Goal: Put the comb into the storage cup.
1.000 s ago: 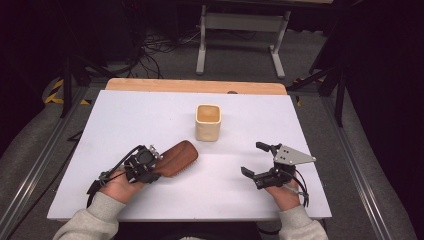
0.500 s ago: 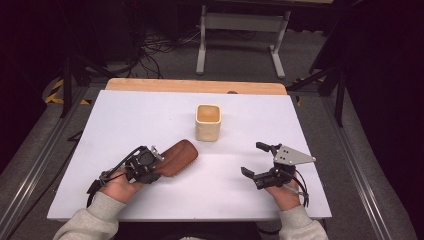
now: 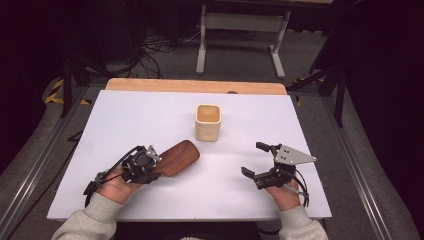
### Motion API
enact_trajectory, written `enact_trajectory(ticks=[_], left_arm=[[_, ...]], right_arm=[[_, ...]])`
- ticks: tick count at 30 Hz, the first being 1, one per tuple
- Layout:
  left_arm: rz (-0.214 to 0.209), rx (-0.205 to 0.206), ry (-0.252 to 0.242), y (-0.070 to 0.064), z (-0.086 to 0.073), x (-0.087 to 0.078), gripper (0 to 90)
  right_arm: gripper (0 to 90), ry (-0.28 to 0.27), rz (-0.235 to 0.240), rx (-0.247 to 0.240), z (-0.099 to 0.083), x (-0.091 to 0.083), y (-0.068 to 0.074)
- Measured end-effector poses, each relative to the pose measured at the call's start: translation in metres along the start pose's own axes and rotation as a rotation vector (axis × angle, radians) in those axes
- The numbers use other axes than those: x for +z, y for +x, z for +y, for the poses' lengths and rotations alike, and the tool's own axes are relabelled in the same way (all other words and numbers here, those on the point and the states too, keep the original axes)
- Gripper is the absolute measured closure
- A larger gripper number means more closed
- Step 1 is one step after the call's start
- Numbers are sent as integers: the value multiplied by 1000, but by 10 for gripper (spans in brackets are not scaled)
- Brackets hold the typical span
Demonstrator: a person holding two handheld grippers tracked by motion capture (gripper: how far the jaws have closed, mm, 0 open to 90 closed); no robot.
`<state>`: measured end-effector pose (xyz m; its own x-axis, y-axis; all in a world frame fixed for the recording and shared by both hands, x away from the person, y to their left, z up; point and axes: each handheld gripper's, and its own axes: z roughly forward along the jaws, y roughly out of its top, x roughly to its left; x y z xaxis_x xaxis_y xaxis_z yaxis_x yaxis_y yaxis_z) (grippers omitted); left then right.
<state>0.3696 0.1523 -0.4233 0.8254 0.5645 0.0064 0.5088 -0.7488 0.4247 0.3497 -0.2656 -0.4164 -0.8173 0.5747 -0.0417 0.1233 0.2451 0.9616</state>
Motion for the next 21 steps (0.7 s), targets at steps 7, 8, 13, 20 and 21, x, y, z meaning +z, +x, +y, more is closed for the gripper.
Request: enact_trajectory(ticks=[7,8,13,20,21], left_arm=[[8,-3,-108,-2,-4,-16,727],[12,-7,-127,-3,-5,-18,727],[19,-3,-198,-4,-8,-24,727],[42,-9,-333,-8,-14,-33,726],[45,-12,-357,-8,-15,-33,727]], right_arm=[[15,-1,1,-1,0,1,1],[15,1,3,-3,0,1,1],[15,-2,7,-3,0,2,2],[15,-1,11,-5,1,3,3],[15,-1,11,-5,1,3,3]])
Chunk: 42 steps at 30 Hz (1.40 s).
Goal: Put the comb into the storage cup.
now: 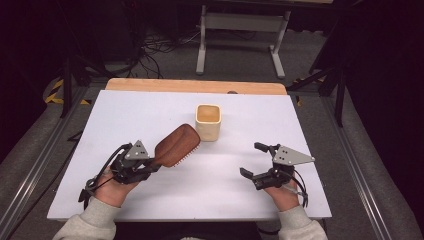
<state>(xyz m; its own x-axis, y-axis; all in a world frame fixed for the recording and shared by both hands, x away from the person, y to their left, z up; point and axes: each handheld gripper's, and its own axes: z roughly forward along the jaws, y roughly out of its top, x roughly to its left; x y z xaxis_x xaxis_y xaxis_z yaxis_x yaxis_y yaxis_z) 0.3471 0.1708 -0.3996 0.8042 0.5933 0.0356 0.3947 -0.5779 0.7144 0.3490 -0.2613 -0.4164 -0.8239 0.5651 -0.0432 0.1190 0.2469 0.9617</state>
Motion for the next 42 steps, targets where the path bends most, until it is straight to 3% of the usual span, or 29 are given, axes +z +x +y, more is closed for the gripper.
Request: enact_trajectory(ticks=[4,12,20,26,33,42], left_arm=[[-13,-9,-81,0,-3,-4,726],[6,2,-191,-4,-10,-6,726],[60,27,-289,-12,-16,-2,726],[81,22,-325,-16,-20,2,726],[80,13,-322,-14,-21,1,725],[82,12,-314,-12,-24,-1,725]], right_arm=[[15,0,-2,-5,0,1,1],[14,5,6,-7,1,3,3],[15,7,17,-8,5,9,6],[15,37,47,-51,25,20,12],[18,54,72,-77,45,37,17],[19,98,152,-89,75,70,25]])
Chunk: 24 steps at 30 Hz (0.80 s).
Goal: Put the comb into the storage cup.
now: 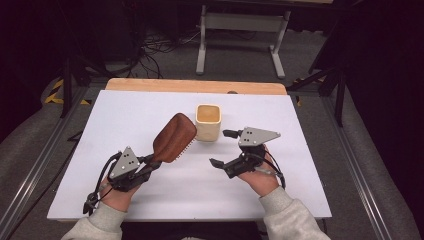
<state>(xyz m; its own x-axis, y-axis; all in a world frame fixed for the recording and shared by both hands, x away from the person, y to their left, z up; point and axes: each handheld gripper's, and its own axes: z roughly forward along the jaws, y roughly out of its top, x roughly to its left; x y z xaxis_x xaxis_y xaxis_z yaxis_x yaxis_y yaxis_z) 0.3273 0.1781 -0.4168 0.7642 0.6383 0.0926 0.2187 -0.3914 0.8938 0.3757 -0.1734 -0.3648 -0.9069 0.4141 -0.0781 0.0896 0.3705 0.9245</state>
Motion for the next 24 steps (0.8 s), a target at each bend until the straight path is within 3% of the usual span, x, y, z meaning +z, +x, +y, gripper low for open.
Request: enact_trajectory(ticks=[11,16,21,24], left_arm=[[7,-4,2,1,-1,-3,724],[6,-2,1,1,0,-3,724],[3,7,5,-1,0,-2,725],[1,8,3,-3,1,-2,725]], right_arm=[[19,33,86,34,32,34,1],[19,55,88,46,42,47,1],[19,45,106,102,47,57,-3],[18,60,103,105,50,65,-3]])
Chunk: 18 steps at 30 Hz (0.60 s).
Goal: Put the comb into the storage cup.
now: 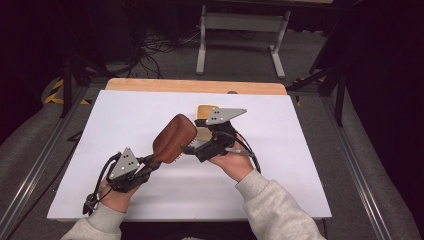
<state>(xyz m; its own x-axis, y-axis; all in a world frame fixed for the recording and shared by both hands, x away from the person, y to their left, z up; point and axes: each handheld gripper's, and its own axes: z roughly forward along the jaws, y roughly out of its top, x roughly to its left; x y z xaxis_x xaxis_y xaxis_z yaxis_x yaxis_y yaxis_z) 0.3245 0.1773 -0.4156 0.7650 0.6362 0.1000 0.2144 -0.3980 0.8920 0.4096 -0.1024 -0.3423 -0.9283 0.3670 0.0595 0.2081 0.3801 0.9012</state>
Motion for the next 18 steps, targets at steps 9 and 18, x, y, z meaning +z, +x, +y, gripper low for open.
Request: enact_trajectory(ticks=[9,18], left_arm=[[1,7,-3,-2,0,0,725],[6,15,-2,-3,0,1,724]], right_arm=[[17,44,9,38,6,20,-1],[98,78,39,61,6,26,1]])
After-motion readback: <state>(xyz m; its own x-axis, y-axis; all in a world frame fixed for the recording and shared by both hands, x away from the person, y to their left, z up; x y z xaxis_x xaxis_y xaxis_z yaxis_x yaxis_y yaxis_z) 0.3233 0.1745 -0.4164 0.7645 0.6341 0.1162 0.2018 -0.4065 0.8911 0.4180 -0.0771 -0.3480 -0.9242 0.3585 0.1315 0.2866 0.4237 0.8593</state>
